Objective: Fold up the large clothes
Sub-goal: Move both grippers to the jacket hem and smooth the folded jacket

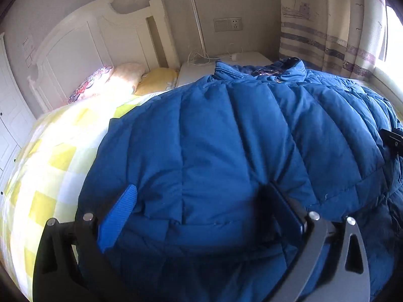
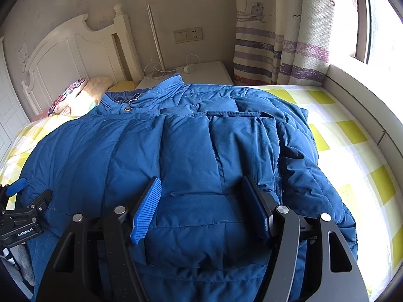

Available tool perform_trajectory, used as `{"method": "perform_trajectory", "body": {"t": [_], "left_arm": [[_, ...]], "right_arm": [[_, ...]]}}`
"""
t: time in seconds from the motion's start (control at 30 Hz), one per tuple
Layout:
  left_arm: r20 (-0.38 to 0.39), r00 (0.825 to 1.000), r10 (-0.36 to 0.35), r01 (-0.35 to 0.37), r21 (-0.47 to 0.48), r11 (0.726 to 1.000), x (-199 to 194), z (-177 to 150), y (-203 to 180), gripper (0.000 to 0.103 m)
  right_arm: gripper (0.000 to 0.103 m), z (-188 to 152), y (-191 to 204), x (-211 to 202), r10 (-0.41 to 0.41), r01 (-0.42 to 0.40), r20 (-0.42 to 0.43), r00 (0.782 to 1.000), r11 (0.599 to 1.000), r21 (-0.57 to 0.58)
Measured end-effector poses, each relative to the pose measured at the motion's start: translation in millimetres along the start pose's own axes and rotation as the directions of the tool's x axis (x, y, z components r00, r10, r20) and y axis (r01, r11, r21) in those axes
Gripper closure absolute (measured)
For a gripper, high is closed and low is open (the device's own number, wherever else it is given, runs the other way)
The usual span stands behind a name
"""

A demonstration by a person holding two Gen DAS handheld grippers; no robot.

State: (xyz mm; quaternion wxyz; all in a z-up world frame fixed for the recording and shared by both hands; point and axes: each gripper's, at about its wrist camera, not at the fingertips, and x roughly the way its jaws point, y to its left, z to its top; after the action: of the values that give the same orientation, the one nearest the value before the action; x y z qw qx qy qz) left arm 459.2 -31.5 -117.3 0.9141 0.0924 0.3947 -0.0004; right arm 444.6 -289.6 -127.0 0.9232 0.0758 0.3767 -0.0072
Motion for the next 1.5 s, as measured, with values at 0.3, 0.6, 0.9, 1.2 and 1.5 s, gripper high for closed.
{"method": "perform_trajectory", "body": {"t": [0.3,0.6,0.9,1.2,1.5], "left_arm": [[0.047,0.999,-0.012,0.011,0.027,1.000,-61.0,-44.3,0.0,0.003],[-0.056,0.998,-0.003,0.003,0.003,1.000,-54.2,-74.0,8.1,0.002],[-0.085,0.996,-0.041,0.035,-0.064,0.997,-49.3,-75.4,21.3,0.002],[-0.103,0.993,-0.062,0.053,-0.093,0.994,-45.9,-76.5,25.1,0.002],[-0.125,0.990,-0.063,0.051,-0.098,0.994,-40.8,-76.5,25.4,0.002]], "right_arm": [[0.023,-10.2,12.0,-32.9,0.059,-0.059,0.015,0.998,0.998,-0.010],[0.015,-67.8,73.6,-43.9,0.005,-0.038,-0.139,0.990,0.970,-0.240],[0.015,-74.0,22.9,-69.4,-0.107,0.091,-0.119,0.987,0.986,-0.139],[0.013,-80.6,-2.7,-81.6,-0.012,0.008,-0.122,0.992,0.999,-0.031],[0.011,-107.8,44.7,-88.8,-0.060,0.022,-0.165,0.984,0.974,-0.226]]}}
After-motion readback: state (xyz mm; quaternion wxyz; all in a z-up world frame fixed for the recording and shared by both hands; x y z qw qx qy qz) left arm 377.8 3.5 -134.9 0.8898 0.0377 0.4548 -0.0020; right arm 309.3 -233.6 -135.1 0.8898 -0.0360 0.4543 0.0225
